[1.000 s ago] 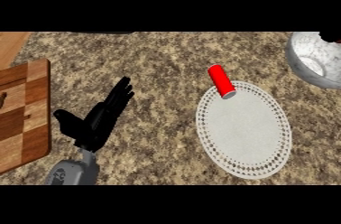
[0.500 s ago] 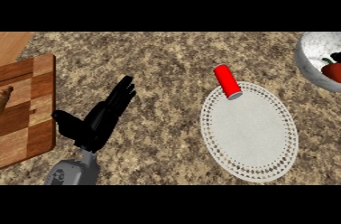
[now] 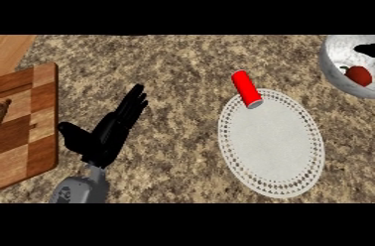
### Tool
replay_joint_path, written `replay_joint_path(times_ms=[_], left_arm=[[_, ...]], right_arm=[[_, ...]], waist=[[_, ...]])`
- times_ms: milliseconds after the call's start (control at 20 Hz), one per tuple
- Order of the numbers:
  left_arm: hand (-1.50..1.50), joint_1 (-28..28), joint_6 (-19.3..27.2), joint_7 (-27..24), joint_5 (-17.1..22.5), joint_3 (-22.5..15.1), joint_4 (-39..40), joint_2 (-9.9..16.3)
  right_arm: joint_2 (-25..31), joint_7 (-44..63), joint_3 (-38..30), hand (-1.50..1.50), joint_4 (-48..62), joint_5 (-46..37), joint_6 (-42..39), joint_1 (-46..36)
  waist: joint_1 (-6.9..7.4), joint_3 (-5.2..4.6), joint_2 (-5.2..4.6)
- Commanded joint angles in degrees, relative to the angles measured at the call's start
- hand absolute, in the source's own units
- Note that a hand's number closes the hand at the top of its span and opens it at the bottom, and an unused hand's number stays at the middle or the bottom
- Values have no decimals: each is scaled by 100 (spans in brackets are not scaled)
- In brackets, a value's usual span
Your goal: Pick the bell pepper from the placemat and place it in the bowl
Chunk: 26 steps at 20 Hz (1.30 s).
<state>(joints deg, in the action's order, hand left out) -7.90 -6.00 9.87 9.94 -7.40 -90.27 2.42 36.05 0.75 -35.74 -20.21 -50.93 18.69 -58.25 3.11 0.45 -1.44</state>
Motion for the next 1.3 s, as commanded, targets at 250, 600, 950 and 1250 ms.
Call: replay_joint_path(times_ms=[250, 600, 950, 1250], left_arm=[[0, 133, 213, 123, -103, 108, -33, 28], [0, 279, 146, -2, 40, 423, 6, 202], [0, 592, 170, -19, 105, 499, -29, 209], [0, 534, 317, -23, 46, 595, 11, 202]], right_arm=[[-476, -2501, -1295, -150, -817, 1926, -142, 314], [-1339, -2774, -1279, -150, -2511, 2679, -1032, 1309], [-2095, -3165, -1097, 150, -4197, 2969, -1777, 2775], [-3166, -3489, -923, 150, -5421, 3143, -2216, 4335]], waist=[[-330, -30, 166], [-654, -60, 297], [-1013, -78, 417], [-1235, -86, 410]])
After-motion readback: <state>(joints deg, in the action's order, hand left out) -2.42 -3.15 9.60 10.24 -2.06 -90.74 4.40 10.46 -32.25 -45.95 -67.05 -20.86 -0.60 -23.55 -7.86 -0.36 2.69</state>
